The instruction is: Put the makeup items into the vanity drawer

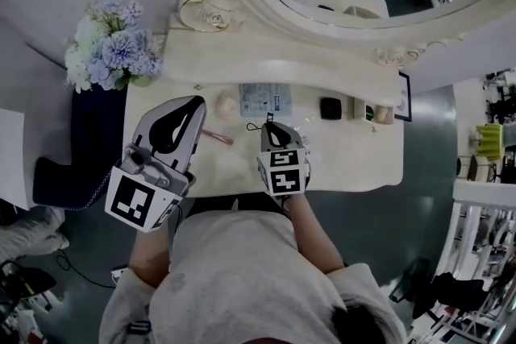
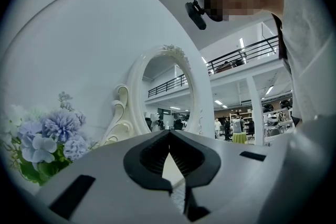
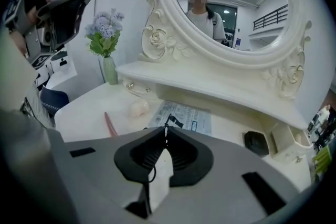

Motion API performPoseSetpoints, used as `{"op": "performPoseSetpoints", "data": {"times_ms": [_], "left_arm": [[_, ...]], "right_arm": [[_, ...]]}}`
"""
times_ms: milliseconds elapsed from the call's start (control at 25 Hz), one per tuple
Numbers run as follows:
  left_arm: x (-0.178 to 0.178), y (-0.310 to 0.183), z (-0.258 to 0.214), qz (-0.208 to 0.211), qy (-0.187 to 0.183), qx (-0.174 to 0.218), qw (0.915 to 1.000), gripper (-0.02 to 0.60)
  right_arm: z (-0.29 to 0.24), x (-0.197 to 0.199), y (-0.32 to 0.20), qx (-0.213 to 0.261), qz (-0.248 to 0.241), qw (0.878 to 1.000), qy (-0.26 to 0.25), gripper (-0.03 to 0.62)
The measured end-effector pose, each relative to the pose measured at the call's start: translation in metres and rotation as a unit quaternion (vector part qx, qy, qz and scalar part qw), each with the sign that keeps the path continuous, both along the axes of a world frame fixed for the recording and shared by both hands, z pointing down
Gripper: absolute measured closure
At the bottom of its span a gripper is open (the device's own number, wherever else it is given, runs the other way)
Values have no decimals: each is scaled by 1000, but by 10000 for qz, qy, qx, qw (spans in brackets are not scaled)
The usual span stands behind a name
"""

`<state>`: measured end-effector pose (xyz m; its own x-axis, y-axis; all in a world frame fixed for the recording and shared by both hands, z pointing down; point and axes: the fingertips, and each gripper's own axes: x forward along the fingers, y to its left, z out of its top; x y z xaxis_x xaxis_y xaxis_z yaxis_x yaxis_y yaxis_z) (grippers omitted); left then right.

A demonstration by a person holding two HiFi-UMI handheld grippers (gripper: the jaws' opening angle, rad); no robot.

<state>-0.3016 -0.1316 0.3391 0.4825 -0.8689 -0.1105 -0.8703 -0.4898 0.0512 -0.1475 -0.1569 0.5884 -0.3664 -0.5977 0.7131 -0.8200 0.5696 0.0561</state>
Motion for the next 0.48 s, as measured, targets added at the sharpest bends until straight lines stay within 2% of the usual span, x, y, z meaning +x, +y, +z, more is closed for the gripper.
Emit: {"op": "performPoseSetpoints", "data": {"times_ms": [120, 360, 480], "left_arm": [[13, -3, -3, 50, -1, 34, 10000, 568], [42, -7, -10, 167, -4, 116, 9998, 568], [54, -8, -14, 222, -12, 147, 9996, 568]], "right_arm": [[-3, 17, -1, 82, 17, 9998, 171, 559], [-9, 53, -8, 541, -114, 9940, 939, 560], [-9, 73, -8, 558, 6, 9930, 1040, 559]]}}
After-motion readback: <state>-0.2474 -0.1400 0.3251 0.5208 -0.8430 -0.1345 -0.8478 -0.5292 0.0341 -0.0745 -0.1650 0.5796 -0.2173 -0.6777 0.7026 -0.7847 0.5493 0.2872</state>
